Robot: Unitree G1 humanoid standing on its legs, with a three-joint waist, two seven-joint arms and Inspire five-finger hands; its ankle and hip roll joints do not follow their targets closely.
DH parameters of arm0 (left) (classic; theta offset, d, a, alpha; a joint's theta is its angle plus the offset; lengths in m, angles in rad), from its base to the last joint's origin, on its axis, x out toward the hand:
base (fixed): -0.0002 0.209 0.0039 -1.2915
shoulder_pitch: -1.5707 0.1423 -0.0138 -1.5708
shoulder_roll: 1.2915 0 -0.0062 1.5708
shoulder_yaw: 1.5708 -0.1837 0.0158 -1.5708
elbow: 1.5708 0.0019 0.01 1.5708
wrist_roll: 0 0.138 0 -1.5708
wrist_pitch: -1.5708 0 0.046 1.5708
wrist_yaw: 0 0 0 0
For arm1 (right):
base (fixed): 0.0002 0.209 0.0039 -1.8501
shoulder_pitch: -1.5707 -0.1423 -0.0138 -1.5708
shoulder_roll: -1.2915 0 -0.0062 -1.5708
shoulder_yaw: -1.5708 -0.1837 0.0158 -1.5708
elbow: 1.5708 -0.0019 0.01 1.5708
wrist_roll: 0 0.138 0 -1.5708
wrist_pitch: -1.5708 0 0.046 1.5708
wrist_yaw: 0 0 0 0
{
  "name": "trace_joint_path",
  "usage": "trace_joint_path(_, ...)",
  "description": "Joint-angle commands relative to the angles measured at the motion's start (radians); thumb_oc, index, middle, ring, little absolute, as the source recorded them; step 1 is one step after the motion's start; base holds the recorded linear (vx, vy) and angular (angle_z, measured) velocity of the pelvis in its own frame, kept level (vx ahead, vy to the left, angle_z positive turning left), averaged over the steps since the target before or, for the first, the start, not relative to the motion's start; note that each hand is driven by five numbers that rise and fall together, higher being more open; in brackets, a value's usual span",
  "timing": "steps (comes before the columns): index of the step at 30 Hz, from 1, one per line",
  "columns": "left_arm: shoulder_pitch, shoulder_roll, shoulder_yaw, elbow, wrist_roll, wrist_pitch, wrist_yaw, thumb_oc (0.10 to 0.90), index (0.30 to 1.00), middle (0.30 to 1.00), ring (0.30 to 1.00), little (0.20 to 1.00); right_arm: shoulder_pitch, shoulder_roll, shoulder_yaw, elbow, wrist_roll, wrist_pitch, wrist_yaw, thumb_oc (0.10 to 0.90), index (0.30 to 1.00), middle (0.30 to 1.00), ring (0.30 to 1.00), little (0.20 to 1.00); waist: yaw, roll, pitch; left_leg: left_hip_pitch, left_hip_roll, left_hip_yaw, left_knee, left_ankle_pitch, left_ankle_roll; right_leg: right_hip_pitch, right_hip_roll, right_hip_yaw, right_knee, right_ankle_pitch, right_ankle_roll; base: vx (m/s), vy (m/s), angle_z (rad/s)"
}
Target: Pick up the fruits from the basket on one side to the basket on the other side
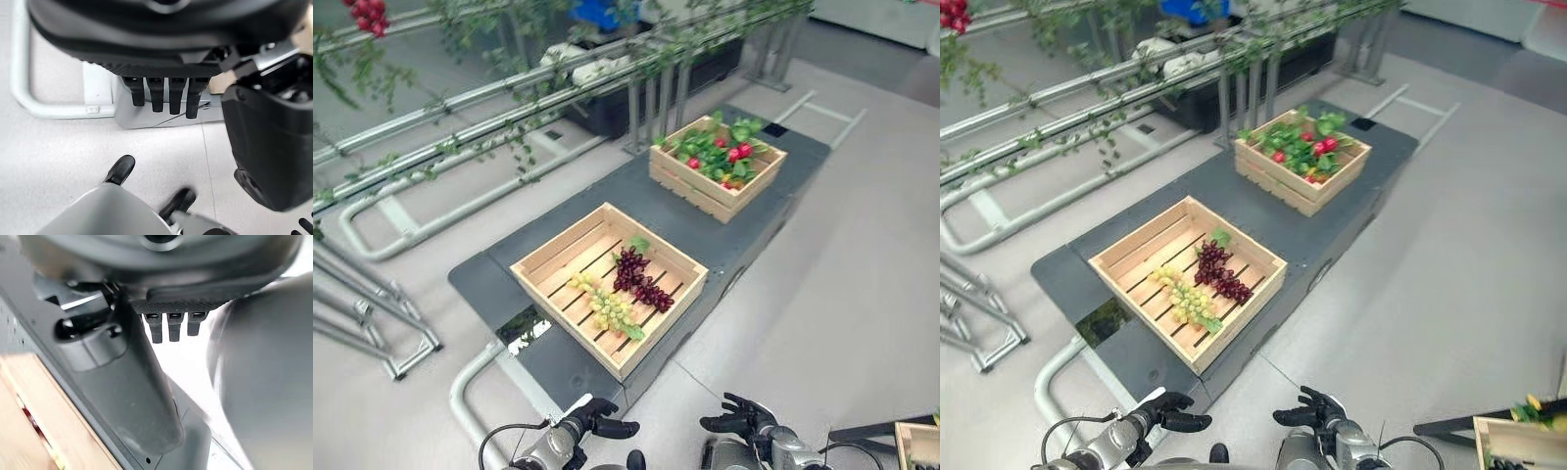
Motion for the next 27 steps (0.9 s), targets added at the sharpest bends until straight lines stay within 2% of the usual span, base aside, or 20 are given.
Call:
trace_joint_path(1,-0.039,-0.009,-0.01,-0.023,-0.007,-0.096,0.086,0.8,0.9,0.9,0.9,0.9,-0.031,-0.007,0.005,0.01,0.057,-0.032,-0.025,0.8,0.9,0.9,0.9,0.9,-0.016,-0.009,0.014,-0.021,0.024,0.054,0.059,-0.132,-0.037,0.071,0.028,0.063,0.036,0.031,-0.029,0.29,-0.26,1.46)
trace_joint_path(3,-0.022,-0.015,0.013,-0.023,-0.042,-0.108,0.108,0.8,0.9,0.9,0.9,0.9,-0.017,-0.006,0.008,0.007,0.048,-0.024,-0.025,0.8,0.9,0.9,0.9,0.9,-0.006,-0.015,-0.001,-0.021,0.029,0.055,0.069,-0.125,-0.049,0.113,0.02,0.027,0.019,0.023,-0.031,0.21,-0.175,1.31)
trace_joint_path(4,-0.002,-0.021,0.042,-0.026,-0.089,-0.139,0.11,0.8,0.9,0.9,0.9,0.9,-0.009,-0.008,0.008,0.008,0.042,-0.025,-0.019,0.8,0.9,0.9,0.9,0.9,0.007,-0.019,-0.012,-0.02,0.036,0.058,0.077,-0.116,-0.059,0.146,0.014,-0.001,0.001,0.02,-0.037,0.24,-0.205,0.78)
trace_joint_path(5,0.008,-0.024,0.057,-0.028,-0.104,-0.172,0.109,0.8,0.9,0.9,0.9,0.9,-0.006,-0.011,0.008,0.009,0.038,-0.026,-0.016,0.8,0.9,0.9,0.9,0.9,0.013,-0.02,-0.016,-0.017,0.037,0.054,0.076,-0.114,-0.063,0.166,0.017,-0.003,-0.014,0.018,-0.043,0.3,-0.253,0.56)
trace_joint_path(7,0.028,-0.019,0.088,-0.082,-0.112,-0.299,0.12,0.8,0.9,0.9,0.9,0.9,0.001,-0.022,0.001,-0.003,0.046,-0.024,-0.016,0.8,0.9,0.9,0.9,0.9,0.029,-0.014,-0.023,-0.007,0.038,0.027,0.057,-0.098,-0.077,0.214,0.028,-0.018,-0.044,0.007,-0.058,0.26,-0.206,0.13)
trace_joint_path(8,0.029,-0.016,0.09,-0.094,-0.106,-0.313,0.132,0.8,0.9,0.9,0.9,0.9,0.002,-0.024,0.001,-0.007,0.046,-0.022,-0.016,0.8,0.9,0.9,0.9,0.9,0.031,-0.012,-0.023,-0.007,0.037,0.023,0.054,-0.096,-0.079,0.218,0.029,-0.02,-0.047,0.006,-0.06,0.16,-0.126,0.0)
trace_joint_path(11,0.028,0.025,0.094,-0.22,-0.006,-0.351,0.271,0.8,0.9,0.9,0.9,0.9,0.004,-0.043,-0.007,-0.03,0.067,-0.016,-0.019,0.8,0.9,0.9,0.9,0.9,0.04,0.01,-0.011,-0.016,0.034,-0.002,0.041,-0.079,-0.093,0.224,0.029,-0.043,-0.046,-0.006,-0.067,0.07,-0.054,0.09)
trace_joint_path(12,0.024,0.037,0.098,-0.249,0.009,-0.351,0.301,0.8,0.9,0.9,0.9,0.9,0.001,-0.048,-0.008,-0.032,0.071,-0.015,-0.02,0.8,0.9,0.9,0.9,0.9,0.041,0.015,-0.007,-0.019,0.033,-0.007,0.039,-0.077,-0.095,0.222,0.028,-0.046,-0.046,-0.007,-0.068,0.03,-0.015,0.21)
trace_joint_path(14,0.0,0.087,0.121,-0.348,0.074,-0.346,0.451,0.8,0.9,0.9,0.9,0.9,-0.008,-0.066,-0.01,-0.037,0.079,-0.006,-0.016,0.8,0.9,0.9,0.9,0.9,0.039,0.038,0.01,-0.026,0.028,-0.022,0.024,-0.067,-0.103,0.216,0.026,-0.05,-0.051,-0.012,-0.076,0.05,0.017,0.19)
trace_joint_path(15,-0.006,0.1,0.134,-0.38,0.072,-0.332,0.478,0.8,0.9,0.9,0.9,0.9,-0.008,-0.071,-0.011,-0.039,0.077,-0.003,-0.013,0.8,0.9,0.9,0.9,0.9,0.039,0.044,0.013,-0.028,0.027,-0.024,0.019,-0.063,-0.104,0.215,0.026,-0.051,-0.052,-0.014,-0.078,0.06,0.035,0.09)
trace_joint_path(18,-0.051,0.175,0.198,-0.537,0.05,-0.239,0.569,0.8,0.9,0.9,0.9,0.9,0.004,-0.088,-0.011,-0.05,0.063,0.01,-0.009,0.8,0.9,0.9,0.9,0.9,0.036,0.067,0.032,-0.05,0.028,-0.029,0.008,-0.049,-0.114,0.198,0.019,-0.061,-0.045,-0.027,-0.085,0.02,0.03,0.06)
trace_joint_path(20,-0.101,0.212,0.22,-0.568,-0.067,-0.172,0.598,0.8,0.9,0.9,0.9,0.9,-0.005,-0.096,-0.004,-0.043,0.06,0.016,-0.014,0.8,0.9,0.9,0.9,0.9,0.03,0.081,0.051,-0.075,0.034,-0.028,0.002,-0.032,-0.124,0.174,0.016,-0.072,-0.033,-0.033,-0.09,-0.05,0.021,0.15)
trace_joint_path(22,-0.153,0.203,0.246,-0.558,-0.206,-0.142,0.579,0.8,0.9,0.9,0.9,0.9,-0.01,-0.097,0.004,-0.031,0.06,0.02,-0.021,0.8,0.9,0.9,0.9,0.9,0.02,0.092,0.067,-0.094,0.043,-0.016,0.001,-0.019,-0.134,0.163,0.014,-0.085,-0.029,-0.039,-0.094,-0.04,0.007,0.27)
trace_joint_path(25,-0.226,0.161,0.264,-0.55,-0.32,-0.123,0.559,0.8,0.9,0.9,0.9,0.9,-0.016,-0.097,0.008,-0.026,0.067,0.017,-0.036,0.8,0.9,0.9,0.9,0.9,-0.002,0.099,0.091,-0.111,0.069,0.055,0.001,-0.003,-0.151,0.145,0.008,-0.122,-0.021,-0.047,-0.099,-0.07,-0.017,0.22)
trace_joint_path(27,-0.307,0.126,0.245,-0.521,-0.311,-0.111,0.599,0.8,0.9,0.9,0.9,0.9,-0.032,-0.105,0.005,-0.036,0.091,0.017,-0.053,0.8,0.9,0.9,0.9,0.9,-0.038,0.097,0.122,-0.135,0.1,0.152,0.052,0.001,-0.17,0.118,-0.004,-0.161,0.007,-0.053,-0.109,-0.12,0.002,0.62)
